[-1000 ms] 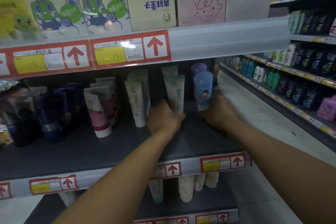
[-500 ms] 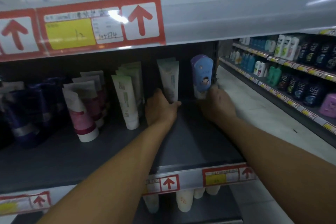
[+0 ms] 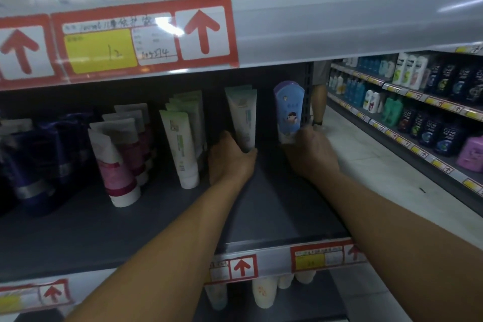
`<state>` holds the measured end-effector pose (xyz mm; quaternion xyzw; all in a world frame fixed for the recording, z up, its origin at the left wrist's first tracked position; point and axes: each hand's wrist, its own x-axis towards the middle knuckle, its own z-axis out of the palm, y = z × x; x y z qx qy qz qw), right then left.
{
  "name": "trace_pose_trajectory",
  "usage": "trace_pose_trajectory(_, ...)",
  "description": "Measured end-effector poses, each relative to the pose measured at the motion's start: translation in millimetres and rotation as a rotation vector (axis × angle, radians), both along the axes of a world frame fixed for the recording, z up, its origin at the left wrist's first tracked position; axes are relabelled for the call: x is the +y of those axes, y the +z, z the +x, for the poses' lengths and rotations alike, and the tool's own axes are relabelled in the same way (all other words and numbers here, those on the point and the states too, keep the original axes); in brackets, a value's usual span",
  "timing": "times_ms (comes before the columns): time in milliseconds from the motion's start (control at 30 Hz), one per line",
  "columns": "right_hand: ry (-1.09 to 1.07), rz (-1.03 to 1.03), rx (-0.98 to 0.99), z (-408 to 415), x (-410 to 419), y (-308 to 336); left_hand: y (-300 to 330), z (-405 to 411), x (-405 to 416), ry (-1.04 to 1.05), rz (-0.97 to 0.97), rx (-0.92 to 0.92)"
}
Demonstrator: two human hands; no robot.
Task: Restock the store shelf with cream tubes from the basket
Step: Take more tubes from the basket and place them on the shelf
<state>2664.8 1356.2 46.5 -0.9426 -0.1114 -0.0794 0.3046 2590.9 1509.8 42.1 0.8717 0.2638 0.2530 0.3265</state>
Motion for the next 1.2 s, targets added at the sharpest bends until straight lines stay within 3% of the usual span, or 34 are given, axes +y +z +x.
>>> trace_pose_trajectory(633,0.003,0.02,0.03,-24.8,-15.1,10.6,5.0,-24.6,-7.5,-0.022,0.116,0.109)
trace_pose_trajectory(767,0.098,0.001,0.041,-46.6,-20.6,6.5,9.9,-54.0,-12.2,-0.079,0.195,0.117)
trace_pose_trajectory(1000,0.142,-0.071,-0.097,-119.9,-31.3,23.9,27.3,-116.6,-28.4,-0.235,0.366,0.064)
trace_pose_trajectory(1200,0.219,-0.063,-0.273,-178.2,-24.7,31.6,32.7,-179.1,-24.0,-0.261,0.392,-0.042)
